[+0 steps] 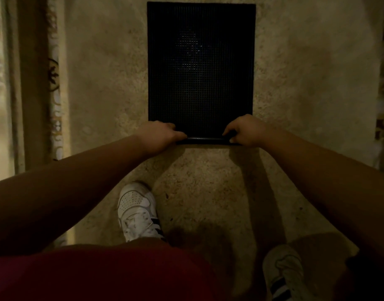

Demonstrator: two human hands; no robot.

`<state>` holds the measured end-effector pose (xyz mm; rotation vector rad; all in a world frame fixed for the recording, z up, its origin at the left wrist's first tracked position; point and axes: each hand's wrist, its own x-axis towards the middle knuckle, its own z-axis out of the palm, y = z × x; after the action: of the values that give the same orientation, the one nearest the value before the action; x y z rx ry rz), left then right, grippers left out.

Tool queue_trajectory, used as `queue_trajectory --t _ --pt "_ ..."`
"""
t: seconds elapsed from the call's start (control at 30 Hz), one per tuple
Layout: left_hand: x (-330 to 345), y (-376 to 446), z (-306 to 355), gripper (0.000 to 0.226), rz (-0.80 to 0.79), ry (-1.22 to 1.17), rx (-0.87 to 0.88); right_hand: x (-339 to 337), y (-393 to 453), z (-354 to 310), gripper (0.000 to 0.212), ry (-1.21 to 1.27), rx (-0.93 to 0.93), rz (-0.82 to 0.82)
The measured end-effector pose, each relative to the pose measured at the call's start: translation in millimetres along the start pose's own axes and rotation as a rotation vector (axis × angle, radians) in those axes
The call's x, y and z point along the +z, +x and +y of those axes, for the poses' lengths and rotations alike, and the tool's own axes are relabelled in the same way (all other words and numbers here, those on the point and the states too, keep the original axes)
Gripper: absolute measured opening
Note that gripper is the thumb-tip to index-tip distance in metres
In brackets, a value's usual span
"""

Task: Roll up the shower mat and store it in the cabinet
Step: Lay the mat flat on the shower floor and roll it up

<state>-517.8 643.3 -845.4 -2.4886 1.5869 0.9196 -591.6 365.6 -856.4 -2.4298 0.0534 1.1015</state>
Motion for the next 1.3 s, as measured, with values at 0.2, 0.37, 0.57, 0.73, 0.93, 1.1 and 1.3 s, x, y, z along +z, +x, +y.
queue_trajectory --t 0.2,0.37,0.57,0.73,0.93,1.1,1.3 --pt "5.2 -2.7 10.5 0.06 -0.064 0.09 -0.154 2.4 3.3 5.0 0.028 0.132 0.064 0.063" --pt "1.8 -2.7 26.2 0.06 -0.001 0.286 -0.215 11.2 -0.8 2.9 0.021 0.052 0.042 0.238" --pt "1.7 -0.7 26.2 0.06 -0.024 0.289 -0.21 34.3 -21.7 -12.7 0.028 -0.244 0.004 0.406" --pt "1.0 -6.4 16.6 0.058 0.009 0.227 -0.133 38.9 -26.8 -18.7 0.028 -0.312 0.007 0.433" --pt "12.4 -9.4 28.4 0.059 0.005 0.249 -0.201 56.8 -41.2 -19.8 0.055 -0.469 0.047 0.307" --pt "20.4 -7.3 28.6 0.06 0.035 0.23 -0.224 59.1 -36.1 -22.9 0.069 -0.471 0.073 0.315" --pt "17.0 3.7 15.9 0.059 0.027 0.19 -0.257 43.3 -26.8 -11.6 0.056 -0.276 0.042 0.347"
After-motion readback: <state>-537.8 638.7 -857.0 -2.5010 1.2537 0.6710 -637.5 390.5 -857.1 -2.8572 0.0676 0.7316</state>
